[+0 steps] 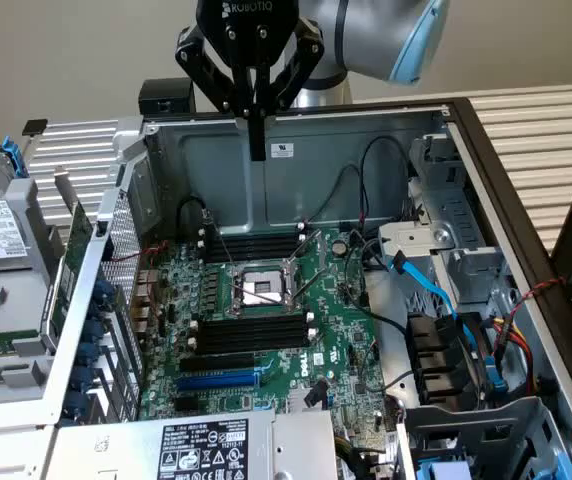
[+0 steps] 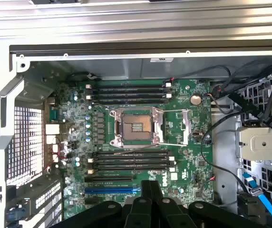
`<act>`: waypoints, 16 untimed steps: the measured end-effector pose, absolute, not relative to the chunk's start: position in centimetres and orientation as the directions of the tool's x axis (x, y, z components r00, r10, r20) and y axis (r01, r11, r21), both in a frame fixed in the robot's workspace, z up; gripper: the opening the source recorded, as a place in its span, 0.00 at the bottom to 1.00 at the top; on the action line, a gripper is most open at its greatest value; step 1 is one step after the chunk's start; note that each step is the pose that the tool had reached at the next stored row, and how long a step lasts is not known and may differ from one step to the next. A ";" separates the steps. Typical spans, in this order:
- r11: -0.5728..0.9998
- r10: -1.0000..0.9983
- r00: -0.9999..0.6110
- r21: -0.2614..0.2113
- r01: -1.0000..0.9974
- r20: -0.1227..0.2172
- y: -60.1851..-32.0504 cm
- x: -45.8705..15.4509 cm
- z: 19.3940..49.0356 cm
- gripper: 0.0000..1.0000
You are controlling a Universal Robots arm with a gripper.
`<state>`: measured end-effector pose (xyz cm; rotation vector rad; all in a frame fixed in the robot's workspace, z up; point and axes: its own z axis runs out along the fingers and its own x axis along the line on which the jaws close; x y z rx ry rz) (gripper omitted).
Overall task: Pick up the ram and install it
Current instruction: 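Reach for the ram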
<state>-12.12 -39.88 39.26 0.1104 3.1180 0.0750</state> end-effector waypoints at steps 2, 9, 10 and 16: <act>0.996 0.071 -0.997 0.049 0.070 -0.019 -39.9 -12.1 39.3 0.11; 0.996 0.071 -0.997 0.049 0.070 -0.019 -39.9 -12.1 39.3 0.11; 0.996 0.071 -0.997 0.049 0.070 -0.019 -39.9 -12.1 39.3 0.11; 0.996 0.071 -0.997 0.049 0.070 -0.019 -39.9 -12.8 39.3 0.11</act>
